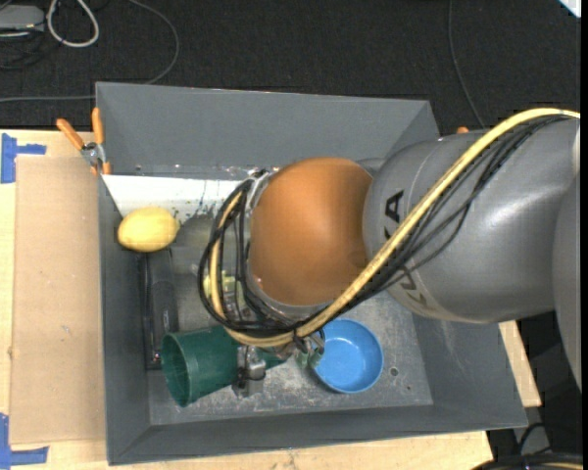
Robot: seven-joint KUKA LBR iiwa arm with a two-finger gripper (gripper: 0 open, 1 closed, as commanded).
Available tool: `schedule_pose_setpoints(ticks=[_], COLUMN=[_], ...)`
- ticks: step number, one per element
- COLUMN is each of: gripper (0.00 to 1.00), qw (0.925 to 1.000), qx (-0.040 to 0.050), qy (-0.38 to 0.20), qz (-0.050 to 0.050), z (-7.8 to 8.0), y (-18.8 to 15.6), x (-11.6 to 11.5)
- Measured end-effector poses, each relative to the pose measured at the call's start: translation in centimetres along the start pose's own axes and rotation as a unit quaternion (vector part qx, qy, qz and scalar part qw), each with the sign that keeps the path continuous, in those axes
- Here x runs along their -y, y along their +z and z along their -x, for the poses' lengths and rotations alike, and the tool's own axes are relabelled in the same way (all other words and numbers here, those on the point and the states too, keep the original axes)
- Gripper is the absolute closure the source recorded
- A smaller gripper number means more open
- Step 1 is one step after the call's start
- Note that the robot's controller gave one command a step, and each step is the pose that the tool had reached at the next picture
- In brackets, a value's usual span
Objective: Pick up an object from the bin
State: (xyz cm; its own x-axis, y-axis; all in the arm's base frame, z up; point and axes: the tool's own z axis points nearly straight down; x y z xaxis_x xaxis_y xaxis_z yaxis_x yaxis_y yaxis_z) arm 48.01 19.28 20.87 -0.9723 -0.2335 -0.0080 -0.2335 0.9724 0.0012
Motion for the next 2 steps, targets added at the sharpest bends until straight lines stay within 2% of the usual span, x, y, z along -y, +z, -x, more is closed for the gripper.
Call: schedule_pose_setpoints(ticks=[1,2], gripper=[1.00,1.00], qw=[1.0000,0.9767], qx=[-0.0015,-0.0015], qy=[0.000,-0.215], qz=[0.000,0.000], z=[-0.1,0.7], y=[0.1,-1.1], x=[0.0,1.7])
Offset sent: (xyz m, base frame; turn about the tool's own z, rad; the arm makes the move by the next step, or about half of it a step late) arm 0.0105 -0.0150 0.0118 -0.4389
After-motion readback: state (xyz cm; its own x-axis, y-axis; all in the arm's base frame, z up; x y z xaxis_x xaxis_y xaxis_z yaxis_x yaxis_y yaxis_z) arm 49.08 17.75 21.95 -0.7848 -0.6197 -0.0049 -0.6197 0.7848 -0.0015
